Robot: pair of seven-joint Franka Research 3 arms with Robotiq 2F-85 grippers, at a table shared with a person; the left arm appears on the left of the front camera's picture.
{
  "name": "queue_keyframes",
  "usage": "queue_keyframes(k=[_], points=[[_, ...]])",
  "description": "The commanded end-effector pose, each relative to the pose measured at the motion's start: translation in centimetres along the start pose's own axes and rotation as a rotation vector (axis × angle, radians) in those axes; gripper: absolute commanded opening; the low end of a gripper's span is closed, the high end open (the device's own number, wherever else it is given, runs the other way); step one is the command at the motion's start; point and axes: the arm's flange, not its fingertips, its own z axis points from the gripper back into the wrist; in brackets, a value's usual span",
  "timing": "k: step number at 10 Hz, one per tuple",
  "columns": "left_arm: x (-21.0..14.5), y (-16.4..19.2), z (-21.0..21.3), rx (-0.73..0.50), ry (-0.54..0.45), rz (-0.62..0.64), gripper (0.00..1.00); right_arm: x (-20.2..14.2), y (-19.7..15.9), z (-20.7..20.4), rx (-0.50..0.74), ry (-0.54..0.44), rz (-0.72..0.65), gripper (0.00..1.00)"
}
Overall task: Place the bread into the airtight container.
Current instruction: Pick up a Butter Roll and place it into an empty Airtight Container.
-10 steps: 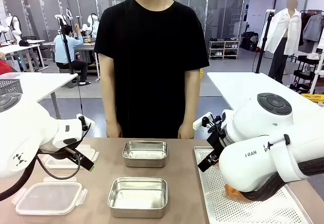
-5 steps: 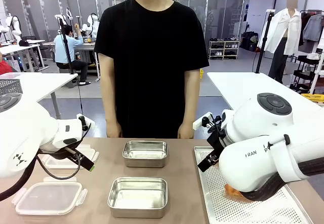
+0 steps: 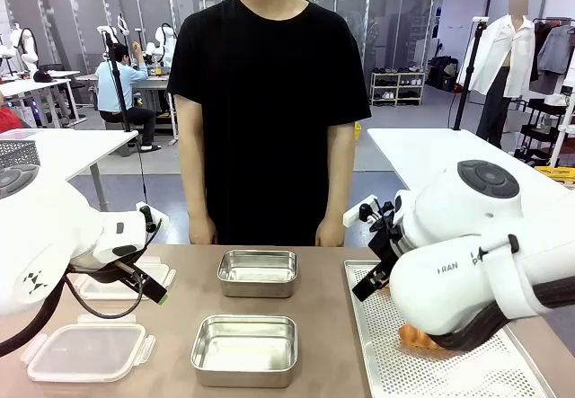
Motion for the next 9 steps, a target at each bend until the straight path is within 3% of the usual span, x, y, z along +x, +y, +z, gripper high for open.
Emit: queue_keyframes(k=[1, 4, 6, 7, 9], points=[[1.3, 0.7, 2.3, -0.081, 0.053, 0.012, 1.00, 2.0, -1.7, 3.5, 0.011, 0.059, -0.035, 1.00], [4.0, 3.3, 9.5, -0.141, 0.081, 0.039, 1.00, 4.4, -5.7, 11.4, 0.060, 0.098, -0.077, 1.00], [6.0, 5.0, 19.5, -0.155, 0.099, 0.072, 1.00, 5.0, -6.9, 19.6, 0.066, 0.147, -0.101, 1.00], [6.8, 5.6, 25.0, -0.142, 0.151, 0.058, 1.00, 5.9, -6.9, 24.7, 0.156, 0.160, -0.063, 1.00], [8.3, 6.8, 34.0, -0.171, 0.137, 0.097, 1.00, 6.5, -7.4, 34.5, 0.089, 0.111, -0.060, 1.00]])
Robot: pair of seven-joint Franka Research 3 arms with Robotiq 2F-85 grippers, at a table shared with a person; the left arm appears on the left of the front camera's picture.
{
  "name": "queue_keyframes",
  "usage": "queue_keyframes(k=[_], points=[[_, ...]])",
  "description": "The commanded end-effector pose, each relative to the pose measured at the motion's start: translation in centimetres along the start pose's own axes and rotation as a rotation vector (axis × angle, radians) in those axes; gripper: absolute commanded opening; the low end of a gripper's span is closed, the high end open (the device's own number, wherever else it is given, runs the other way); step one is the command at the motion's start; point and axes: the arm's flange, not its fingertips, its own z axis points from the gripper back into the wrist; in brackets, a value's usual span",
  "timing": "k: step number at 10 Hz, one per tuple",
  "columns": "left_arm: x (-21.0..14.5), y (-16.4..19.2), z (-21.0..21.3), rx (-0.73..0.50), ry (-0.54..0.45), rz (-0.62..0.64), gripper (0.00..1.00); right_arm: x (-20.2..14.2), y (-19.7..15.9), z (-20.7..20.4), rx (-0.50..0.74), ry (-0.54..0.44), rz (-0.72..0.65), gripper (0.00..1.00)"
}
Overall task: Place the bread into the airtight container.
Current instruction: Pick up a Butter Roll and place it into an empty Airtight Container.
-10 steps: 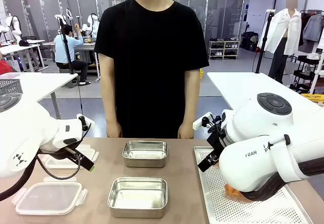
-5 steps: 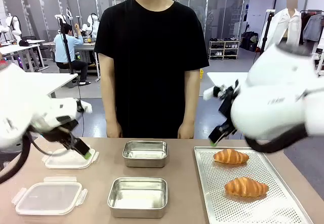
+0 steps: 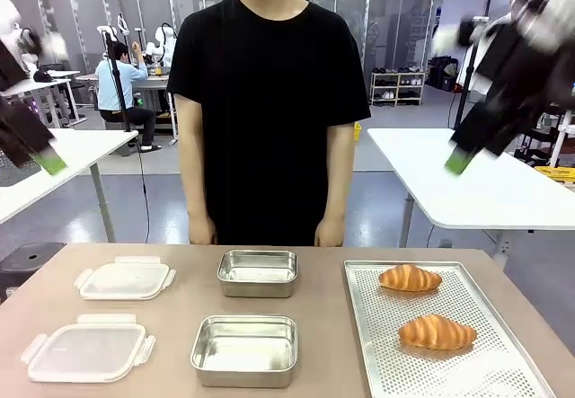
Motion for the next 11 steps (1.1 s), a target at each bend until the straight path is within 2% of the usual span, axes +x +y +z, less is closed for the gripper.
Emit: queue_keyframes(k=[1, 2, 4, 5, 6, 7, 11], points=[[1.7, 0.0, 5.9, -0.002, 0.033, 0.075, 1.00, 0.0, -0.8, 5.8, -0.059, -0.048, 0.001, 1.00], [1.1, 0.1, 8.9, 0.008, 0.020, 0.070, 1.00, -0.8, -0.9, 8.2, -0.084, -0.079, -0.002, 1.00], [-0.1, 0.1, 12.9, 0.022, -0.075, 0.076, 1.00, -1.8, -1.4, 10.6, -0.081, -0.106, -0.022, 1.00], [-0.3, 0.1, 13.3, 0.053, -0.090, 0.082, 1.00, -1.8, -1.5, 10.6, -0.064, -0.099, -0.030, 1.00], [-0.5, -0.1, 13.2, 0.019, -0.096, 0.058, 1.00, -2.0, -1.6, 10.2, -0.057, -0.076, -0.018, 1.00], [-0.5, 0.0, 13.7, 0.052, -0.080, 0.071, 1.00, -1.8, -0.9, 11.7, -0.085, -0.117, -0.044, 1.00], [-0.5, 0.0, 13.7, 0.052, -0.080, 0.071, 1.00, -1.7, -1.0, 11.4, -0.083, -0.110, -0.044, 1.00]])
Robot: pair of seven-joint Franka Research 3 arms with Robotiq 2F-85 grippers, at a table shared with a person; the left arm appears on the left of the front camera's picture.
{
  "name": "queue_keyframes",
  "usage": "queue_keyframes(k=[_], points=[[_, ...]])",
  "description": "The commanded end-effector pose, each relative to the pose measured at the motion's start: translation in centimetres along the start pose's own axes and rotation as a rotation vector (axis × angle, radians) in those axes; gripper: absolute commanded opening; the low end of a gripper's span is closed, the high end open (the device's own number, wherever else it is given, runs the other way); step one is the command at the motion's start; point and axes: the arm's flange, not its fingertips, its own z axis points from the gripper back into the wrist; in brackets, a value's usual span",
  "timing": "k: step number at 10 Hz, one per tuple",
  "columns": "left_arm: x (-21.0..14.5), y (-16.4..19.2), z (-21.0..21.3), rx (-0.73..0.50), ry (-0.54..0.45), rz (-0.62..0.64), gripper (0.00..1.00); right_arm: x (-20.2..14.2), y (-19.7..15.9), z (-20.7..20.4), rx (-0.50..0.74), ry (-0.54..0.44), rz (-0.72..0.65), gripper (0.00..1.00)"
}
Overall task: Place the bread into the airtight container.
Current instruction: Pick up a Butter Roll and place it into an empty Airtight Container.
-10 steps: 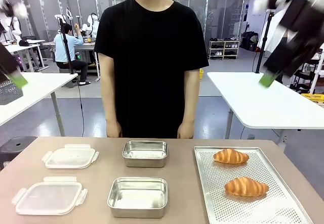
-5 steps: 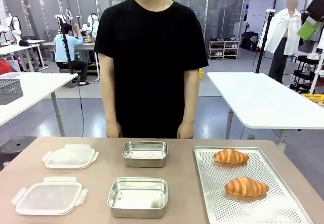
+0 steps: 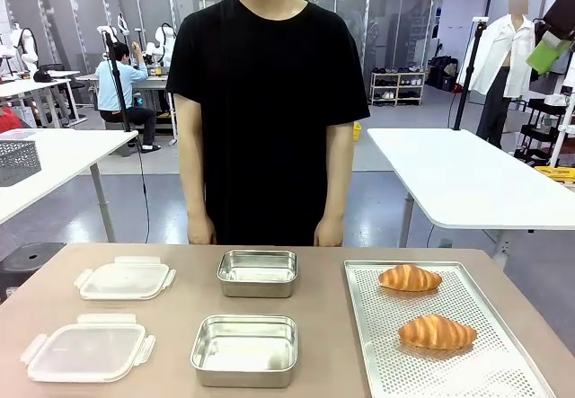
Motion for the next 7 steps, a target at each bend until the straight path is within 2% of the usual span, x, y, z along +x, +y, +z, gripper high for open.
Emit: queue_keyframes(k=[1, 2, 3, 4, 5, 7], points=[[-0.1, 0.0, 0.0, -0.001, 0.001, -0.003, 1.00, 0.1, -0.5, -2.4, 0.000, 0.133, 0.161, 1.00], [-0.1, 0.0, 0.0, -0.001, 0.001, -0.003, 1.00, 0.0, -1.2, -5.0, 0.010, 0.162, 0.386, 1.00], [-0.1, 0.0, 0.0, -0.001, 0.001, -0.003, 1.00, -0.1, -1.6, -8.2, -0.010, 0.171, 0.541, 1.00], [-0.1, 0.0, 0.0, -0.001, 0.001, -0.003, 1.00, -0.3, -1.8, -11.5, -0.059, 0.219, 0.630, 1.00], [-0.1, 0.0, 0.0, -0.001, 0.001, -0.003, 1.00, -0.6, -1.7, -14.8, -0.036, 0.200, 0.733, 1.00], [-0.1, 0.0, 0.0, -0.001, 0.001, -0.003, 1.00, -2.4, -1.6, -20.8, 0.011, 0.211, 0.805, 1.00]])
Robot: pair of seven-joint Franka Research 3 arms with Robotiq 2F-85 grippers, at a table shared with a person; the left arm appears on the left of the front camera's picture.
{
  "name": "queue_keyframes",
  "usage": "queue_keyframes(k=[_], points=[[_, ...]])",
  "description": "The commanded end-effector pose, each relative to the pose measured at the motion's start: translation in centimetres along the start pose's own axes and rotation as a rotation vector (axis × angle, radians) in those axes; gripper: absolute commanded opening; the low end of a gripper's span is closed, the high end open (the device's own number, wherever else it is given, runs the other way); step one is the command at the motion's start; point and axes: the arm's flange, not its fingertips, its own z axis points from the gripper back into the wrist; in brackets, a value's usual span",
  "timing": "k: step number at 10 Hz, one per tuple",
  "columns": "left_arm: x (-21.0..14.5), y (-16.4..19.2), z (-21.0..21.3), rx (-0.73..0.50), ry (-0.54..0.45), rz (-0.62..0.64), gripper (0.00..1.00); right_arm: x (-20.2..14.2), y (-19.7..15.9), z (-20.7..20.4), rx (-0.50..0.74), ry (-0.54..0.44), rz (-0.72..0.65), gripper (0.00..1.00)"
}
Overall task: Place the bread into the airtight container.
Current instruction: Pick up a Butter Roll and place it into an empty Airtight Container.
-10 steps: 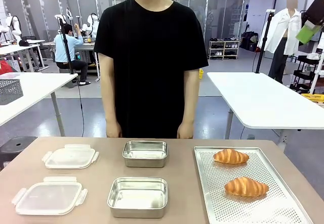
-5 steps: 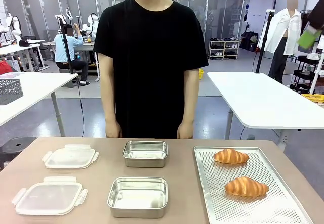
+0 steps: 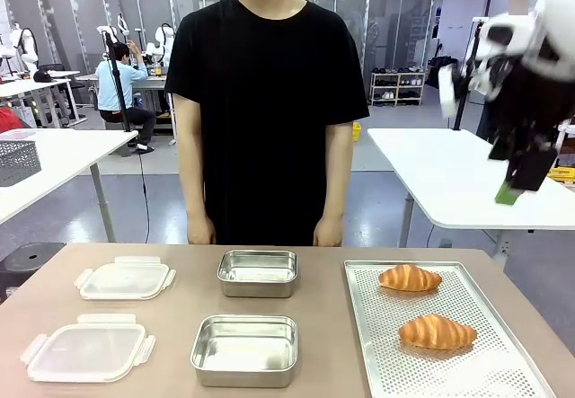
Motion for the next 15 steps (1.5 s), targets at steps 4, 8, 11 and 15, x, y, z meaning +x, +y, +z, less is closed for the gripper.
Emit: queue_keyframes(k=[4, 8, 11, 15], points=[[-0.1, 0.0, 0.0, -0.002, 0.001, -0.003, 1.00, -1.3, 2.6, -10.9, 0.107, -0.116, 0.046, 1.00], [-0.1, 0.0, 0.0, -0.002, 0.001, -0.003, 1.00, -0.5, 1.6, -15.9, 0.195, -0.052, 0.096, 1.00], [-0.1, 0.0, 0.0, -0.002, 0.001, -0.003, 1.00, -0.7, 3.0, -15.1, 0.181, -0.050, 0.059, 1.00], [-0.1, 0.0, 0.0, -0.002, 0.001, -0.003, 1.00, 0.1, 1.4, -16.5, 0.207, -0.005, 0.068, 1.00]])
